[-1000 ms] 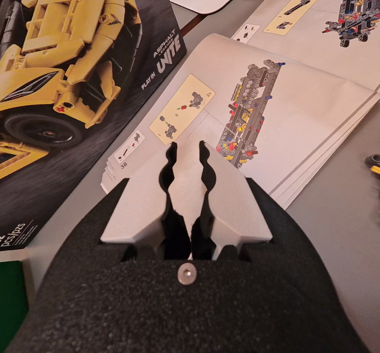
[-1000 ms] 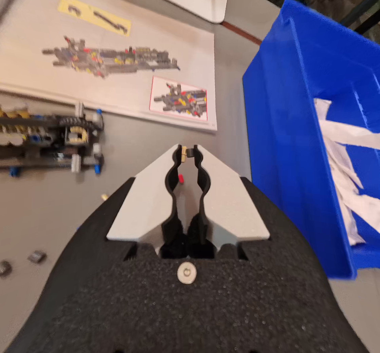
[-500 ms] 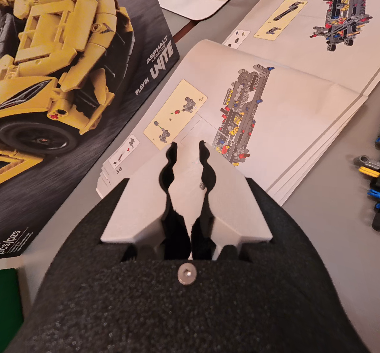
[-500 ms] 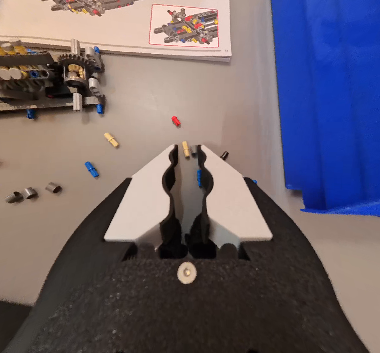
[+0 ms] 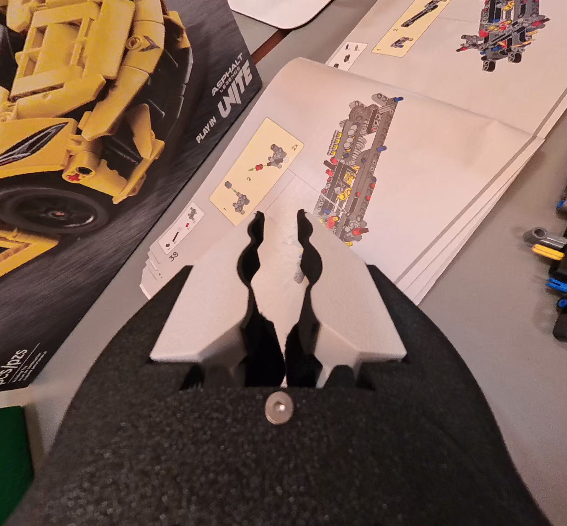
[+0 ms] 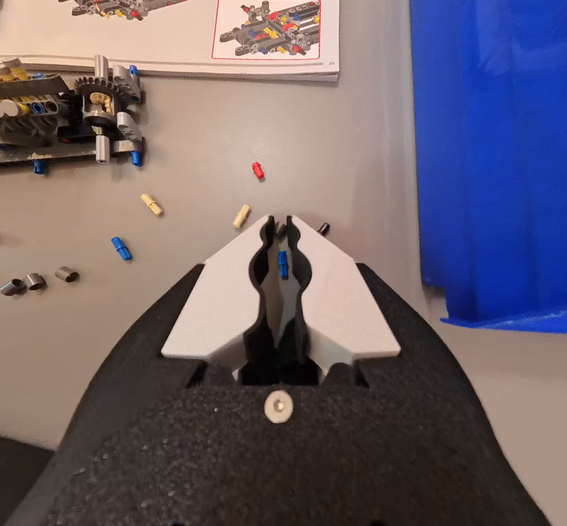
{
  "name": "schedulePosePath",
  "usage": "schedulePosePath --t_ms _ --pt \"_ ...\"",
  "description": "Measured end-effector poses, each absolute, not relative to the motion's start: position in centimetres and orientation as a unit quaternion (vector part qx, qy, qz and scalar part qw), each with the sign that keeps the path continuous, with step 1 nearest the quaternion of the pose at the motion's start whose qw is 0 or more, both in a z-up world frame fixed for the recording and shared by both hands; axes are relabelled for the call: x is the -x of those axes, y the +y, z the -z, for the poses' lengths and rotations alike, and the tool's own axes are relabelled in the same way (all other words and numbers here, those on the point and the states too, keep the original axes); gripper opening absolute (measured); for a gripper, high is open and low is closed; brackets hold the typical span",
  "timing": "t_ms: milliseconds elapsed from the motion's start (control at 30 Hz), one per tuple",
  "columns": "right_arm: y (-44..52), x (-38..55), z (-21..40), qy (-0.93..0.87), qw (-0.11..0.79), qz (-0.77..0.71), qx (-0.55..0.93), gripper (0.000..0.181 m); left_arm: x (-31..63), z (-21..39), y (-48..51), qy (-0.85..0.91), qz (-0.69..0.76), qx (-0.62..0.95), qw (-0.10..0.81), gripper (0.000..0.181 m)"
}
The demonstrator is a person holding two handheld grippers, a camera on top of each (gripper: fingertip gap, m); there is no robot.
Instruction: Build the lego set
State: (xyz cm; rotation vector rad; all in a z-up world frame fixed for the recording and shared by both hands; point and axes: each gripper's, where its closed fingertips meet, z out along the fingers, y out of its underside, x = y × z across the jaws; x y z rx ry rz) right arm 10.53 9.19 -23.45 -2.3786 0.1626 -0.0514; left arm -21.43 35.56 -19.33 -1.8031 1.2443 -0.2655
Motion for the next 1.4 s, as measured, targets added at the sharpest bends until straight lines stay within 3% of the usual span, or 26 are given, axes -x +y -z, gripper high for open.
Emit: schedulePosePath --t_ms 200,467,767,933,1400 --pt "9.8 -7.0 19.6 -0.012 0.424 -0.008 0.906 0.005 21.2 19.2 35.4 0.506 0.11 0.726 0.453 0.021" --pt "8.0 8.2 21.0 -0.233 0.369 -0.157 0.886 0.005 21.2 19.3 35.5 0.498 0.117 0.731 0.452 0.021" --pt "8.0 8.2 23.1 -0.262 0.34 -0.094 0.898 0.007 21.0 18.8 35.2 0.501 0.113 0.725 0.459 0.021" --pt "7.9 3.2 21.1 -0.189 0.38 -0.063 0.903 0.026 21.0 18.7 35.1 0.503 0.111 0.724 0.458 0.021" --pt "9.0 -1.0 23.5 -0.161 0.356 -0.018 0.92 0.004 20.7 18.9 34.8 0.512 0.109 0.718 0.459 0.021"
